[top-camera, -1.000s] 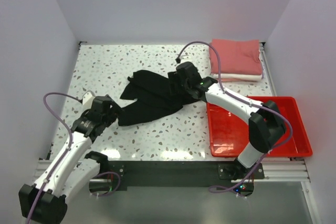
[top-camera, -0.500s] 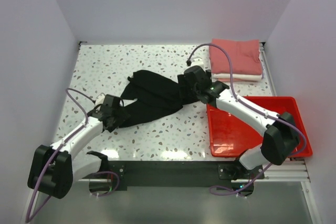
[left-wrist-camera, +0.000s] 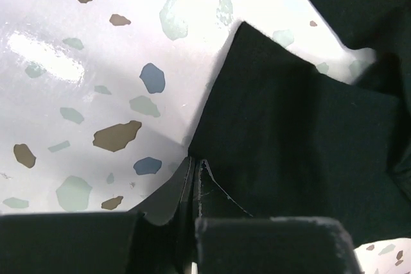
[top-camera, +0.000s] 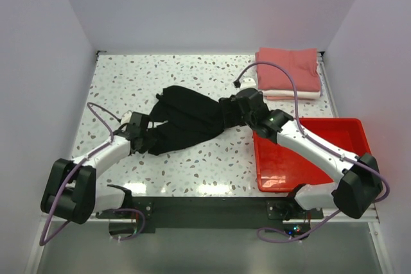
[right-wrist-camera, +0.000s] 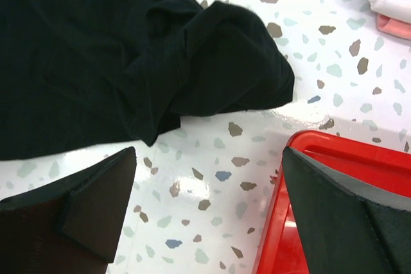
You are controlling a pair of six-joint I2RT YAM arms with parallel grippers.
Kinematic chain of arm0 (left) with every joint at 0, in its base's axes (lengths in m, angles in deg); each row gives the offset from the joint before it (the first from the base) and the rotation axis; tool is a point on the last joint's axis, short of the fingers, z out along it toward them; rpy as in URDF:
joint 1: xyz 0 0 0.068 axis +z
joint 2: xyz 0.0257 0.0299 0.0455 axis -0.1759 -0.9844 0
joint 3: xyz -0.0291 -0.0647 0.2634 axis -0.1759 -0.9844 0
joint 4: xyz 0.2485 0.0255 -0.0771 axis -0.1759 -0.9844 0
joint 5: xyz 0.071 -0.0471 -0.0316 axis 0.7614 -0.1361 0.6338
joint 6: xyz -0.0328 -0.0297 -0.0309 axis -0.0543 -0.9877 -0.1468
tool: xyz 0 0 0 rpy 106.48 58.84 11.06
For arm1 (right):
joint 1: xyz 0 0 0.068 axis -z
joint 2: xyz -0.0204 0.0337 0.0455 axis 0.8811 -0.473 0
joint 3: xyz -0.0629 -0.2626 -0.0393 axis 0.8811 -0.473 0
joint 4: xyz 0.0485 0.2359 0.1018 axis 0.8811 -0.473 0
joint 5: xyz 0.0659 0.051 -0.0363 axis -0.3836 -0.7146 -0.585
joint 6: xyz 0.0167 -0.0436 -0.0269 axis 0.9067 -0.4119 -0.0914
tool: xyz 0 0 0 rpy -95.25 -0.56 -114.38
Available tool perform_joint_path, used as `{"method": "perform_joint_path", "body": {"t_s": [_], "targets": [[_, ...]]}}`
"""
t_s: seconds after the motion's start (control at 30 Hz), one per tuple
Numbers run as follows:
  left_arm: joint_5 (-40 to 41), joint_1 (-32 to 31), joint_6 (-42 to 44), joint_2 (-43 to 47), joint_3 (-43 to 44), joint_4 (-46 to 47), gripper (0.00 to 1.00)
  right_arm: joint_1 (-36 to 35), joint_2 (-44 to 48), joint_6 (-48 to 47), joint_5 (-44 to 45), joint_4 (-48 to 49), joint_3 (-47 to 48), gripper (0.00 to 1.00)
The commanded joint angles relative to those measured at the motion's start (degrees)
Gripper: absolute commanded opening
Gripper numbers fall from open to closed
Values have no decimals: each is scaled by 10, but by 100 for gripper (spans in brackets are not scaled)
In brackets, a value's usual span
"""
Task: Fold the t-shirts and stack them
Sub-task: Flatten the tshirt out
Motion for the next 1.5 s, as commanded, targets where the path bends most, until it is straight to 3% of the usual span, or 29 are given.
{"method": "perform_joint_path", "body": {"t_s": [0.0, 0.27, 0.43, 0.57, 0.73, 0.8, 0.83, 0.97, 1.13, 1.2, 1.47], "targets": [[4, 3, 15, 19, 11, 6, 0, 0, 11, 40, 35, 51, 9, 99], [41, 2, 14, 144, -14, -37, 0, 2, -75, 111, 93, 61, 87, 99], [29, 2, -1, 194, -36, -31, 0, 12, -130, 171, 110, 125, 82, 94], [25, 3, 1, 191, -34, -32, 0, 39, -143, 220, 87, 176, 58, 65], [30, 3, 4, 185, -30, -35, 0, 59, -156, 231, 68, 188, 54, 54], [32, 3, 4, 182, -32, -35, 0, 63, -160, 228, 61, 191, 53, 37], [32, 3, 5, 182, -31, -35, 0, 64, -160, 223, 60, 192, 52, 23], [40, 3, 4, 180, -26, -39, 0, 68, -150, 202, 42, 201, 49, 0], [85, 3, 11, 194, 36, -93, 0, 68, -107, 157, 36, 188, 58, 0], [142, 3, 5, 209, 75, -128, 0, 68, -69, 134, 52, 175, 66, 0], [286, 2, 3, 303, 317, -227, 0, 71, 68, 54, 81, 76, 141, 0]]}}
